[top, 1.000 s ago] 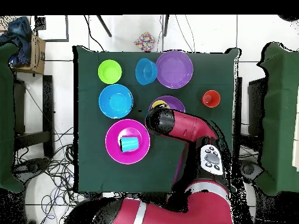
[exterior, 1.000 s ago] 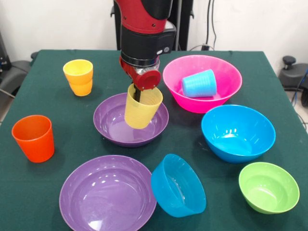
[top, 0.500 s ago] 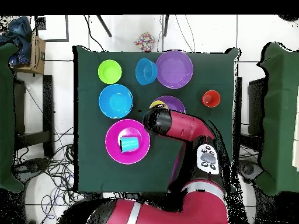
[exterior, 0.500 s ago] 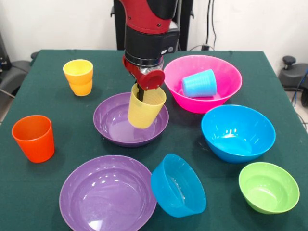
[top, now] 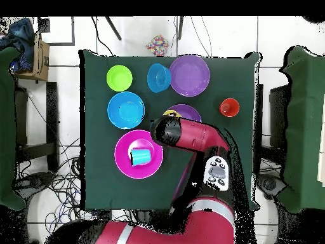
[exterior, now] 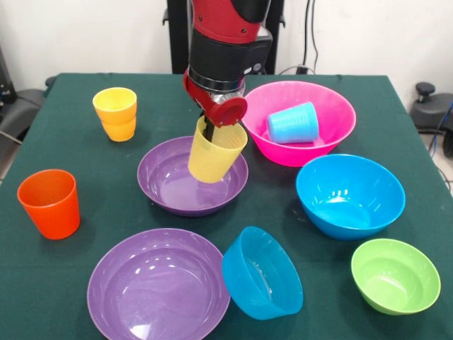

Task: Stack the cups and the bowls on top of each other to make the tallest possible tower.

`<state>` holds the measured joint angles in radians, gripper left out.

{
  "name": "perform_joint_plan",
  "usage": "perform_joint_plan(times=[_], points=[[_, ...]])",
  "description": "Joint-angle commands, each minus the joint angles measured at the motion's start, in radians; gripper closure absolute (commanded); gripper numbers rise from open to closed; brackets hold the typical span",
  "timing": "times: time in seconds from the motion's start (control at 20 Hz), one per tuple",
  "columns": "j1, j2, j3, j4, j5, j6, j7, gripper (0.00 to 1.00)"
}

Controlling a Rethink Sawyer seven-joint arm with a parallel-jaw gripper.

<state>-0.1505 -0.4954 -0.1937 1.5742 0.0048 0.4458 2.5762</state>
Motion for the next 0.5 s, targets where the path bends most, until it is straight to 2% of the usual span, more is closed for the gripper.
perform_joint_plan(times=[0.05,0.35,0.5], points=[[0.032,0.06,0.022,-0.089,-0.084,0.141,-0.062,1.0],[-0.003,0.061,0.051,-0.07,-0.07,0.123,-0.058,1.0],[-0.001,0.072,0.033,-0.08,-0.091,0.1,-0.064,1.0]])
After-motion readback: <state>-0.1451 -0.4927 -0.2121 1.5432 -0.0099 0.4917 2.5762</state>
